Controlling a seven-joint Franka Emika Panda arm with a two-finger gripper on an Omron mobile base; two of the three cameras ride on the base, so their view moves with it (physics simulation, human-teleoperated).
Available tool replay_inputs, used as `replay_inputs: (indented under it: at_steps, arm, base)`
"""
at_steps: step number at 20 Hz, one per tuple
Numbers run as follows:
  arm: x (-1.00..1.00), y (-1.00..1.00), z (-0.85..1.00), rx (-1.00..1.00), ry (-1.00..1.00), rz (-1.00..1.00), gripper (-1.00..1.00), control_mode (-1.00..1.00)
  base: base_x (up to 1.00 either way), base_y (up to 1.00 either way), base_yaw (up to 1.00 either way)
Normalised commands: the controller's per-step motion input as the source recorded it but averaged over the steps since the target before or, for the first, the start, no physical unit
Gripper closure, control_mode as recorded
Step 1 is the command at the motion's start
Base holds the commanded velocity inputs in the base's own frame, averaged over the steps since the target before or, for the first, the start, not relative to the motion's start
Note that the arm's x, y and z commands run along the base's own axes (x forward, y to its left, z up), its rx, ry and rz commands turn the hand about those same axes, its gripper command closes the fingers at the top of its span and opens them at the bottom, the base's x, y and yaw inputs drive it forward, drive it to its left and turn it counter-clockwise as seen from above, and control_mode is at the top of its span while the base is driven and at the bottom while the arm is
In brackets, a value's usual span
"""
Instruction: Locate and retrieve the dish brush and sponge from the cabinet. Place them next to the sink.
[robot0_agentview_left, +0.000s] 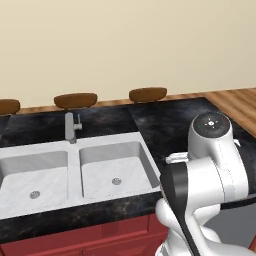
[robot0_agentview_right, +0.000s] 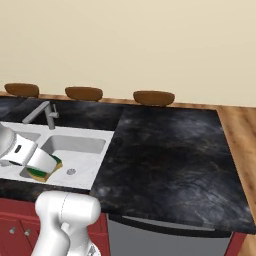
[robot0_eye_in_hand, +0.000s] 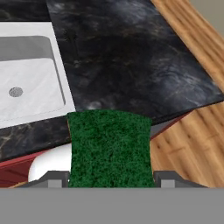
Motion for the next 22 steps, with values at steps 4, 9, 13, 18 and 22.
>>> replay_inputs:
  at_steps: [4,9,13,18,22]
  arm:
    - [0.00,0.00,0.00,0.00,0.00,0.00,1.00,1.00]
    - [0.76,-0.20,-0.03,0.04,0.06,0.18,1.00,-1.00]
    - [0.65,-0.26,-0.15,0.01,0.18,0.16,1.00,-1.00]
    - [0.56,-0.27,-0.34,-0.02,0.16,0.12,1.00,-1.00]
    - [0.64,-0.19,-0.66,-0.06,0.18,0.12,1.00,-1.00]
  base:
    - [0.47,-0.01,0.05]
    - [0.00,0.00,0.00]
    - [0.00,0.00,0.00]
    - [0.00,0.00,0.00]
    - [0.00,0.00,0.00]
